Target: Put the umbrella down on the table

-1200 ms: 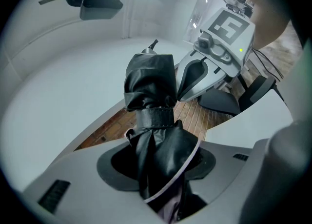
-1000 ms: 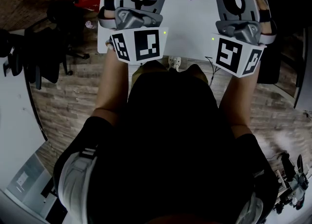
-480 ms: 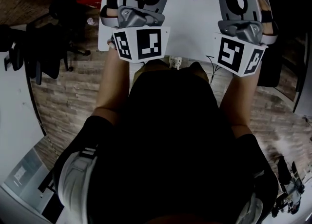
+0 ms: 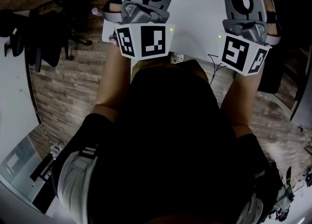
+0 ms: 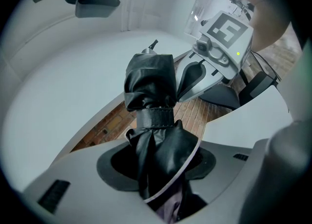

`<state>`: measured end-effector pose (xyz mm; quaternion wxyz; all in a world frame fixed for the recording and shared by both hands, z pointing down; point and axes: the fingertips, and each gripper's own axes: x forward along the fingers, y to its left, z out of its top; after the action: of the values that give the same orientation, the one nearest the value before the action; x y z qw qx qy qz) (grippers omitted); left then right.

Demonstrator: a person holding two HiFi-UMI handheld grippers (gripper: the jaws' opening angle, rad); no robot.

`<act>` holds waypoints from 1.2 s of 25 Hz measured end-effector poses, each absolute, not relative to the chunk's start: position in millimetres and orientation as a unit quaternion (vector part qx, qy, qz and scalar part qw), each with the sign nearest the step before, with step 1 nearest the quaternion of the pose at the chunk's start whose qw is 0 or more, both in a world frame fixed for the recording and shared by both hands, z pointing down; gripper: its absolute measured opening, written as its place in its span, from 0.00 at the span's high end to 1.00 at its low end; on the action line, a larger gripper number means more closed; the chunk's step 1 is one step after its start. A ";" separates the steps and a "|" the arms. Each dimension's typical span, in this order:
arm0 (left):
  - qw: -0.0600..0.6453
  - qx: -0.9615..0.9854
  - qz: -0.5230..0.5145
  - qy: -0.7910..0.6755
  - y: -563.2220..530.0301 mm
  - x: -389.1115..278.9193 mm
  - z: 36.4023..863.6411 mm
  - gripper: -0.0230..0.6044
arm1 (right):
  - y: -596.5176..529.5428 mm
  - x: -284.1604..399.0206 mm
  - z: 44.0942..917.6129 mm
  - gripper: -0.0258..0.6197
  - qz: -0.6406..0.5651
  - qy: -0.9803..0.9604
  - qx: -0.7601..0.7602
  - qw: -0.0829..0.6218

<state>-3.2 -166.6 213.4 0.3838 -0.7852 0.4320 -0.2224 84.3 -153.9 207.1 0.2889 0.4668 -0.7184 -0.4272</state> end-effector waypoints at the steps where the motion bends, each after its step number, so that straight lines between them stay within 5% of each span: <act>1: 0.385 -0.784 -0.224 0.432 -166.0 -5.4 213.7 0.62 | -154.2 81.9 207.2 0.91 -0.428 -0.719 0.466 0.288; 30: 0.336 -0.809 -0.283 0.390 -213.8 -4.5 296.0 0.62 | -173.7 85.5 229.0 0.91 -0.402 -0.712 0.482 0.316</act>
<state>-4.5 -213.8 296.0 0.3359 -0.8093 0.3897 -0.2835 85.5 -173.7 229.0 0.3158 0.4818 -0.7117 -0.4019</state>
